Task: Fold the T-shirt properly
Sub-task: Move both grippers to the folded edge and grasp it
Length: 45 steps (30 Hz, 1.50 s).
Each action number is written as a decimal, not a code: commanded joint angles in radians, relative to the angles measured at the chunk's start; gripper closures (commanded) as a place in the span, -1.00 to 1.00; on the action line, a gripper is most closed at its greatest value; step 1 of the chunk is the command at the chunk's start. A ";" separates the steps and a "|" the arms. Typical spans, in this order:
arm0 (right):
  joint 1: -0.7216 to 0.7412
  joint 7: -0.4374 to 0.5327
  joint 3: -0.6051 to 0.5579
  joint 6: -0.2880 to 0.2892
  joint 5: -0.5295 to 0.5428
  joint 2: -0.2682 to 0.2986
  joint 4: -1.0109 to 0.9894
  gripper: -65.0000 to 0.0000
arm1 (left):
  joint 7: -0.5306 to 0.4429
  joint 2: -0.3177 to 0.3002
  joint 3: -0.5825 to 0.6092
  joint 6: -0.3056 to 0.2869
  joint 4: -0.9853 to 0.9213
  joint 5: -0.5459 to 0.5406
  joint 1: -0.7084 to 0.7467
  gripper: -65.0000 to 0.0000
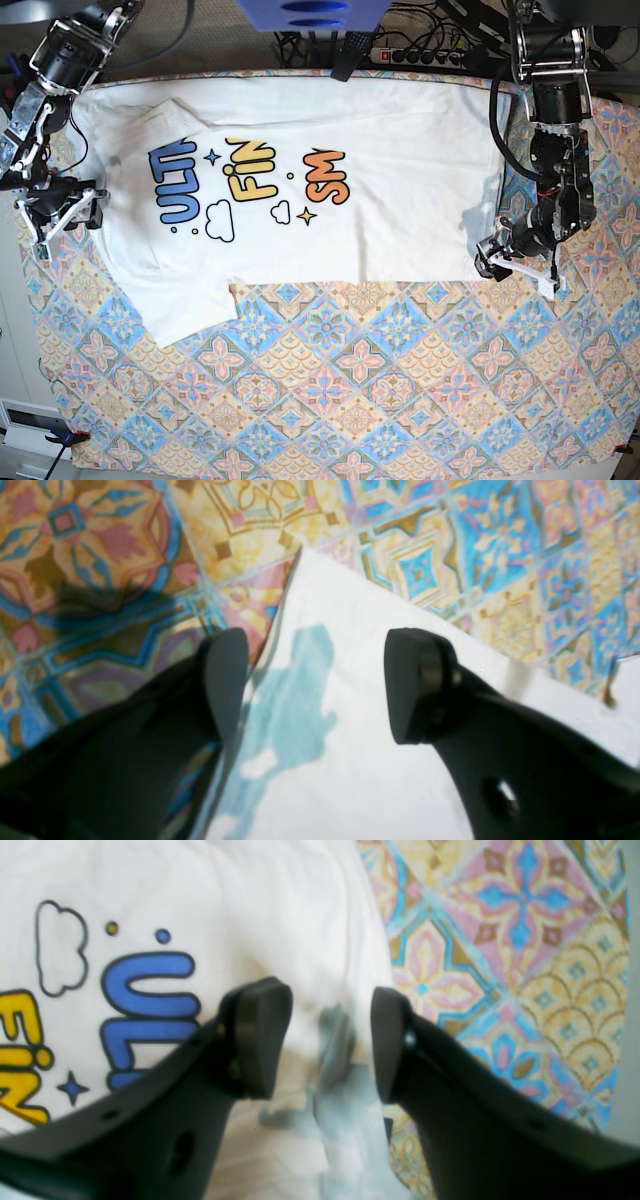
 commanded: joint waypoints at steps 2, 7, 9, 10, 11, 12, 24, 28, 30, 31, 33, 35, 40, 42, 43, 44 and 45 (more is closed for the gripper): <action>0.036 0.025 0.003 0.002 0.022 0.021 -0.002 0.14 | -0.045 -0.016 0.021 0.000 -0.046 0.012 -0.045 -0.31; 0.051 0.025 0.002 0.002 0.020 0.021 -0.031 0.14 | -0.159 -0.016 0.102 0.000 -0.183 0.012 -0.075 -0.31; 0.051 0.026 0.002 0.002 0.020 0.021 -0.032 0.14 | -0.197 -0.016 0.139 0.000 -0.207 0.012 -0.087 -0.31; 0.051 0.026 0.002 0.002 0.020 0.021 -0.032 0.14 | -0.208 -0.016 0.156 0.000 -0.220 0.014 -0.091 -0.31; 0.051 0.026 0.002 0.002 0.020 0.021 -0.032 0.14 | -0.219 -0.014 0.174 0.000 -0.234 0.012 -0.096 -0.31; 0.051 0.026 0.002 0.002 0.020 0.021 -0.032 0.14 | -0.229 -0.014 0.197 0.000 -0.246 0.008 -0.096 -0.31; 0.151 0.031 -0.067 0.002 0.018 0.026 -0.121 0.14 | -0.208 0.060 0.286 -0.043 -0.260 0.002 -0.110 -0.28; 0.197 0.049 -0.120 0.002 0.018 0.052 -0.172 0.14 | -0.208 0.061 0.286 -0.130 -0.260 0.002 -0.108 0.17; 0.218 0.079 -0.129 0.002 0.017 0.056 -0.212 0.14 | -0.208 0.058 0.286 -0.146 -0.260 0.002 -0.108 0.45; 0.232 0.092 -0.140 0.002 0.017 0.070 -0.242 0.14 | -0.208 0.056 0.284 -0.152 -0.260 0.002 -0.107 0.61; 0.263 0.123 -0.172 0.002 0.017 0.087 -0.311 0.14 | -0.208 0.055 0.284 -0.155 -0.260 0.002 -0.107 0.86; 0.294 0.174 -0.210 0.002 0.017 0.112 -0.391 0.14 | -0.208 0.038 0.283 -0.155 -0.260 0.000 -0.102 1.00; 0.357 0.301 -0.308 0.002 0.017 0.158 -0.560 0.14 | -0.216 0.018 0.272 -0.155 -0.257 0.000 -0.087 1.00; 0.384 0.344 -0.350 0.002 0.017 0.168 -0.620 0.14 | -0.216 0.014 0.245 -0.155 -0.257 0.000 -0.067 1.00; 0.398 0.364 -0.368 0.002 0.017 0.174 -0.649 0.14 | -0.216 0.014 0.226 -0.155 -0.246 0.000 -0.056 1.00; 0.412 0.389 -0.385 0.002 0.017 0.178 -0.678 0.13 | -0.214 0.014 0.211 -0.155 -0.223 0.002 -0.049 1.00; 0.429 0.412 -0.400 0.002 0.017 0.179 -0.707 0.13 | -0.209 0.014 0.199 -0.155 -0.197 0.002 -0.033 1.00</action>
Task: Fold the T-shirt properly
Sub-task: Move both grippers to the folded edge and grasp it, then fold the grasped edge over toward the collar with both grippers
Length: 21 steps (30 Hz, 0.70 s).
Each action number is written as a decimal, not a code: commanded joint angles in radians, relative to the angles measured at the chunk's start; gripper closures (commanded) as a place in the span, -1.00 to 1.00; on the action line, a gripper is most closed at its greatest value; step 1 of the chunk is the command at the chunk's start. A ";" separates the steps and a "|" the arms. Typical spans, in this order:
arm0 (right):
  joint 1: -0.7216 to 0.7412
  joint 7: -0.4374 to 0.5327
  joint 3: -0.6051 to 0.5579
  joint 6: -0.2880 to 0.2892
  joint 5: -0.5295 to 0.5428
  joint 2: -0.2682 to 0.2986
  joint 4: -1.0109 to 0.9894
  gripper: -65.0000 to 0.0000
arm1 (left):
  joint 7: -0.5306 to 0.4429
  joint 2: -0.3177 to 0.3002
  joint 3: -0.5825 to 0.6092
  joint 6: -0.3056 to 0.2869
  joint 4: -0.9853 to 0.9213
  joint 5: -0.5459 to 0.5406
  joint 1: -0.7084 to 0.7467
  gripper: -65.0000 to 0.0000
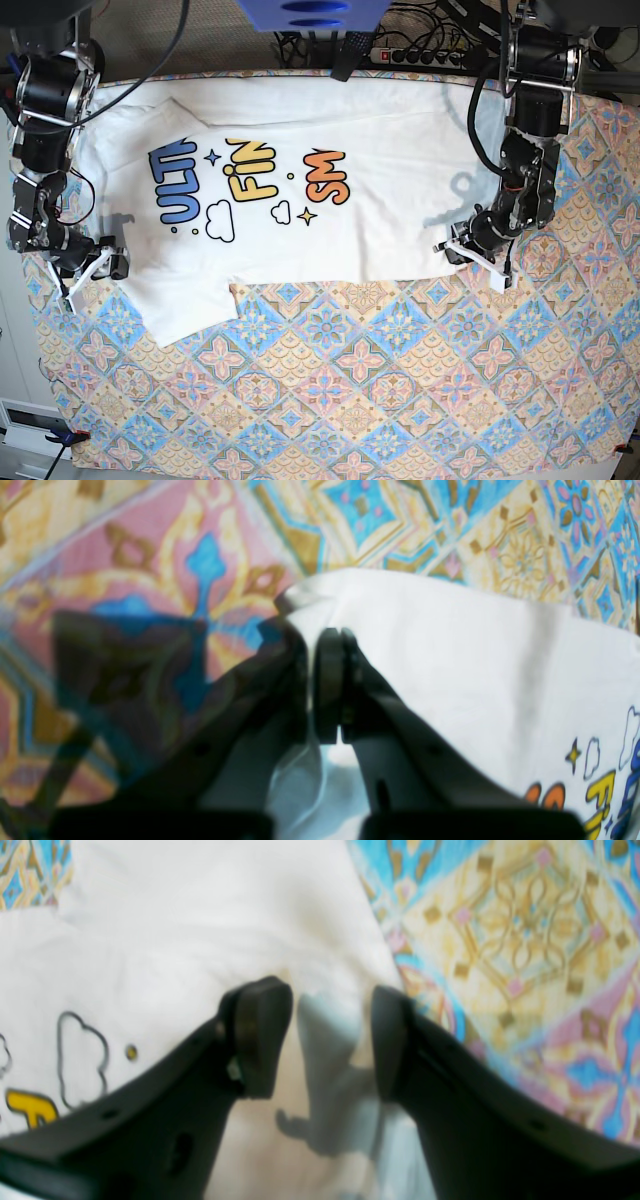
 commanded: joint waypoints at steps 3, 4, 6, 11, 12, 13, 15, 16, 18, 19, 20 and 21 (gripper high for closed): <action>0.063 0.070 -0.037 0.006 0.015 0.034 -0.063 0.13 | 0.020 -0.014 -0.009 0.006 0.086 0.017 0.036 1.00; 0.076 0.083 -0.055 0.006 0.015 0.037 -0.088 0.13 | 0.020 -0.016 -0.009 0.006 0.103 0.017 0.047 1.00; 0.109 0.117 -0.100 0.006 0.015 0.037 -0.134 0.13 | 0.020 -0.016 -0.012 0.006 0.109 0.011 0.061 1.00; 0.143 0.226 -0.172 0.006 0.015 0.040 -0.244 0.13 | 0.020 -0.016 -0.055 0.006 0.111 0.011 0.088 1.00; 0.148 0.243 -0.179 0.006 0.015 0.040 -0.267 0.13 | 0.020 -0.016 -0.063 0.006 0.111 0.011 0.090 1.00; 0.152 0.260 -0.187 0.006 0.015 0.040 -0.284 0.13 | 0.020 -0.016 -0.069 0.006 0.111 0.011 0.090 1.00; 0.152 0.300 -0.202 0.006 0.015 0.040 -0.321 0.13 | 0.020 -0.017 -0.078 0.006 0.111 0.011 0.090 1.00; 0.152 0.321 -0.204 0.006 0.015 0.040 -0.338 0.13 | 0.020 -0.017 -0.078 0.006 0.111 0.011 0.090 1.00; 0.152 0.358 -0.204 0.006 0.015 0.040 -0.370 0.13 | 0.020 -0.017 -0.082 0.006 0.111 0.011 0.099 1.00; 0.152 0.373 -0.204 0.006 0.015 0.040 -0.384 0.13 | 0.020 -0.017 -0.089 0.006 0.112 0.011 0.102 1.00; 0.148 0.390 -0.205 0.006 0.015 0.040 -0.395 0.13 | 0.020 -0.017 -0.100 0.006 0.126 0.011 0.105 1.00; 0.146 0.406 -0.210 -0.007 0.015 0.040 -0.402 0.13 | 0.020 -0.017 -0.108 0.006 0.140 0.011 0.119 1.00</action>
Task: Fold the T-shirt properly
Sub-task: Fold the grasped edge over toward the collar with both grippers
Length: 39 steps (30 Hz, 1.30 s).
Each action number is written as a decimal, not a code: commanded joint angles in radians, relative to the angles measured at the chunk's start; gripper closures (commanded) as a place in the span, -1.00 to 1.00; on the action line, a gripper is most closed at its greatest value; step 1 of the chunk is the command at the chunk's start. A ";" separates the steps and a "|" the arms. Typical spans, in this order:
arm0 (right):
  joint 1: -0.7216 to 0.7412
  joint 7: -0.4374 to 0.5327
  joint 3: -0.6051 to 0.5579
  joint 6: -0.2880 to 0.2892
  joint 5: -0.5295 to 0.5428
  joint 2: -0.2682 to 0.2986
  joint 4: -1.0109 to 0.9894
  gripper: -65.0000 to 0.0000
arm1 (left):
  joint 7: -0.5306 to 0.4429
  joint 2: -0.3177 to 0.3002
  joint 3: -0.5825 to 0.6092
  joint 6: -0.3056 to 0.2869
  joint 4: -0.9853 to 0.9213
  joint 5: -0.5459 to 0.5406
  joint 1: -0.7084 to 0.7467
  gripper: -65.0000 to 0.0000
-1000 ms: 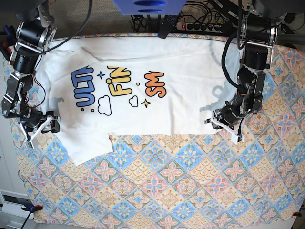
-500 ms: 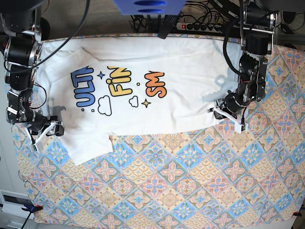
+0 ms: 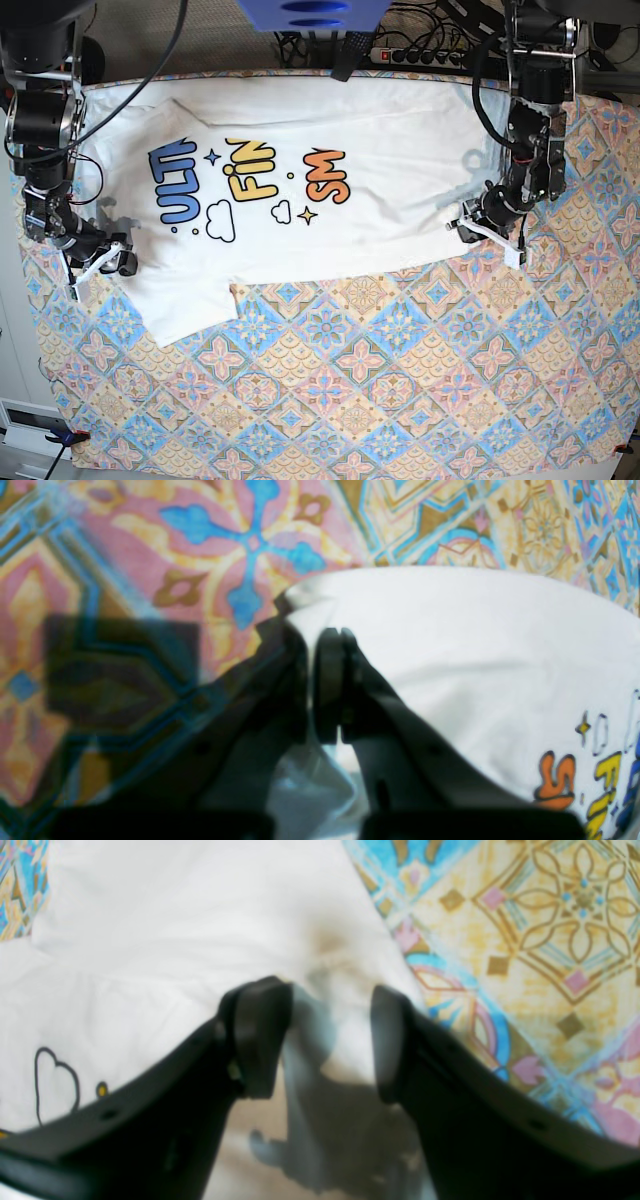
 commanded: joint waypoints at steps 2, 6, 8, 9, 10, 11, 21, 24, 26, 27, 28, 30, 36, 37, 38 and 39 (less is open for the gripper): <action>0.023 0.039 -0.027 -0.002 0.016 0.020 -0.002 0.13 | -0.005 -0.014 -0.012 0.002 0.053 0.006 0.014 1.00; -0.005 0.044 -0.089 -0.002 0.016 0.017 -0.009 0.14 | -0.003 -0.014 -0.012 0.002 0.088 0.004 0.025 1.00; -0.013 0.044 -0.116 -0.001 0.016 0.017 -0.007 0.17 | -0.003 -0.014 -0.012 0.002 0.090 0.004 0.025 1.00; -0.014 0.042 -0.127 0.001 0.016 0.017 -0.007 0.22 | -0.003 -0.014 -0.012 0.002 0.091 0.004 0.025 1.00; -0.019 0.041 -0.135 0.001 0.016 0.017 -0.002 0.31 | -0.003 -0.014 -0.012 0.002 0.091 0.004 0.025 1.00; -0.028 0.041 -0.141 0.001 0.016 0.017 -0.001 0.44 | -0.003 -0.014 -0.012 0.002 0.091 0.004 0.026 1.00; -0.034 -0.050 -0.100 0.020 0.022 0.022 0.103 0.97 | -0.003 -0.012 -0.012 0.002 0.094 0.003 0.029 1.00; -0.092 -0.145 -0.008 0.020 0.019 0.051 0.231 0.97 | -0.005 -0.012 -0.013 0.002 0.120 0.003 0.034 1.00; -0.148 -0.206 0.063 0.020 0.019 0.054 0.343 0.97 | -0.008 -0.012 -0.013 0.002 0.150 0.003 0.051 1.00; -0.181 -0.237 0.094 0.020 0.017 0.054 0.404 0.97 | -0.008 -0.012 -0.013 0.002 0.171 0.003 0.058 1.00; -0.214 -0.266 0.123 0.020 0.017 0.054 0.462 0.97 | -0.008 -0.012 -0.013 0.002 0.189 0.003 0.061 1.00; -0.269 -0.315 0.172 0.020 0.017 0.054 0.568 0.97 | -0.009 -0.012 -0.013 0.002 0.219 0.003 0.081 1.00; -0.427 -0.450 0.330 0.020 0.023 0.054 0.846 0.97 | -0.006 -0.011 -0.092 0.002 0.343 0.003 0.169 1.00; -0.450 -0.467 0.350 0.020 0.023 0.054 0.880 0.97 | -0.006 -0.012 -0.101 0.002 0.360 0.003 0.186 1.00; -0.474 -0.486 0.371 0.020 0.023 0.054 0.917 0.97 | -0.006 -0.012 -0.113 0.002 0.380 0.003 0.207 1.00; -0.497 -0.501 0.388 0.020 0.023 0.054 0.957 0.97 | -0.005 -0.012 -0.130 0.002 0.403 0.003 0.229 1.00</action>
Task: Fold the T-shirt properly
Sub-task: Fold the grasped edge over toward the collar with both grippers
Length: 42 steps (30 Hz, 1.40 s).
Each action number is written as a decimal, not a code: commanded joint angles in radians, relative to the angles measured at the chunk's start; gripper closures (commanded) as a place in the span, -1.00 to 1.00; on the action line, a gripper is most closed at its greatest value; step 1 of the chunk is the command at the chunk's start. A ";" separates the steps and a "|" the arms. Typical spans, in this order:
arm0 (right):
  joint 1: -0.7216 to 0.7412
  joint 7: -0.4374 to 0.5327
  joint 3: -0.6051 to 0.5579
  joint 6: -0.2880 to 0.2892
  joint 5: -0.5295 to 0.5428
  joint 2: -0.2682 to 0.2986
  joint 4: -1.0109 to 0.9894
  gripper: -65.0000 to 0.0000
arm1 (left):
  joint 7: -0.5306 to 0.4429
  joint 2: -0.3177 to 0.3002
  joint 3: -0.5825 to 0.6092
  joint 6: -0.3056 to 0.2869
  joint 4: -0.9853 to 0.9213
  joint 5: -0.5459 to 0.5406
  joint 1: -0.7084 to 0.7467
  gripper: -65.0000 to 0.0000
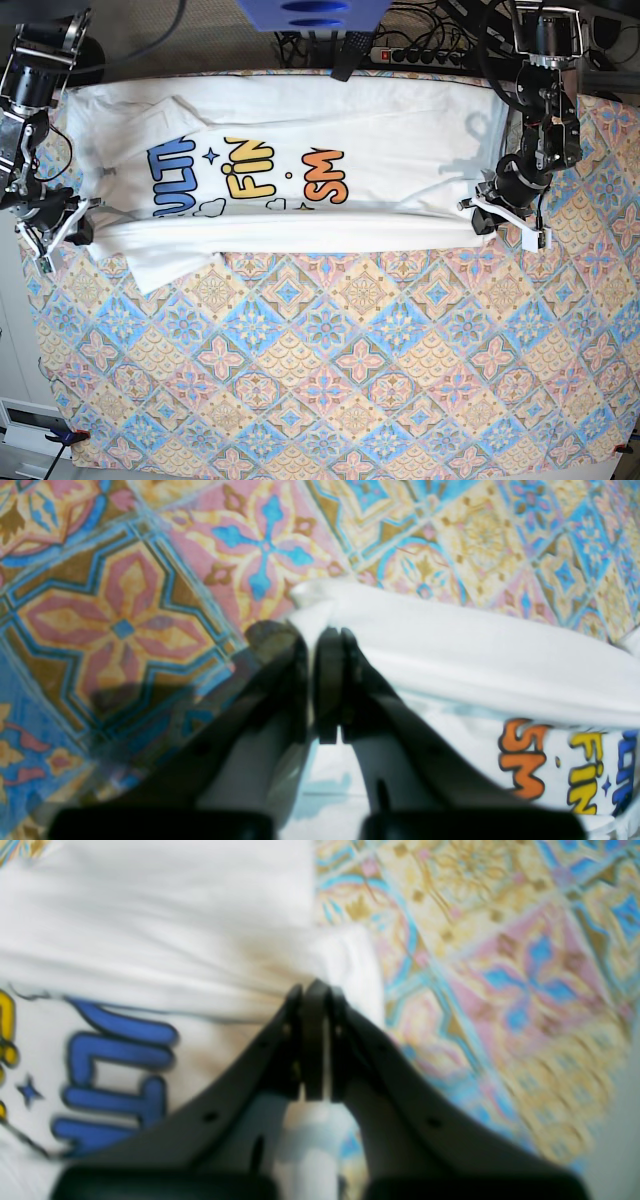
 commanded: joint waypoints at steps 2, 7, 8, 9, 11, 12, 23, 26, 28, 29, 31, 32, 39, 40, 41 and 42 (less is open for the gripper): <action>-0.040 -0.001 0.037 -0.001 0.011 0.025 0.084 0.97 | -0.022 -0.013 -0.044 0.000 0.065 -0.004 0.043 1.00; -0.175 -0.033 0.066 -0.001 0.013 0.020 0.209 0.97 | -0.022 -0.013 -0.088 0.000 0.154 -0.004 0.155 1.00; -0.195 -0.033 0.066 -0.001 0.013 0.020 0.223 0.97 | -0.022 -0.013 -0.090 0.000 0.167 -0.004 0.172 1.00; -0.215 -0.032 0.065 -0.001 0.013 0.020 0.233 0.97 | -0.022 -0.013 -0.088 0.000 0.180 -0.004 0.191 1.00; -0.254 -0.032 0.065 -0.001 0.013 0.019 0.253 0.97 | -0.022 -0.013 -0.088 0.000 0.192 -0.004 0.225 1.00; -0.267 -0.032 0.065 -0.001 0.013 0.019 0.261 0.97 | -0.022 -0.013 -0.085 0.000 0.192 -0.004 0.234 1.00; -0.180 0.011 0.054 -0.001 0.005 -0.001 0.236 0.51 | -0.022 -0.007 -0.079 0.000 0.174 0.002 0.244 1.00; -0.085 0.017 0.037 -0.001 0.005 -0.001 0.134 0.22 | -0.022 -0.007 -0.079 0.000 0.174 0.004 0.243 1.00; -0.024 0.020 0.000 -0.001 0.005 -0.001 0.054 0.13 | -0.023 -0.007 -0.079 0.000 0.174 0.004 0.243 1.00; 0.010 0.023 -0.023 -0.001 0.005 -0.001 0.008 0.13 | -0.023 -0.007 -0.079 0.000 0.172 0.002 0.243 1.00; 0.082 0.028 -0.069 -0.001 0.004 -0.001 -0.067 0.13 | -0.025 -0.007 -0.079 0.000 0.172 0.001 0.243 1.00; 0.116 0.045 -0.092 -0.001 0.004 -0.001 -0.097 0.13 | -0.025 -0.007 -0.079 0.000 0.172 -0.001 0.243 1.00; 0.285 0.175 -0.257 -0.001 0.004 -0.001 -0.338 0.13 | -0.026 -0.007 -0.079 0.000 0.172 -0.001 0.243 1.00; 0.303 0.194 -0.273 -0.001 0.004 -0.001 -0.377 0.13 | -0.026 -0.007 -0.079 0.000 0.172 -0.001 0.243 1.00; 0.320 0.215 -0.285 -0.001 0.004 -0.001 -0.416 0.13 | -0.026 -0.007 -0.079 0.000 0.172 -0.001 0.243 1.00; 0.340 0.240 -0.300 -0.001 0.004 -0.001 -0.456 0.13 | -0.026 -0.007 -0.079 0.000 0.172 -0.001 0.243 1.00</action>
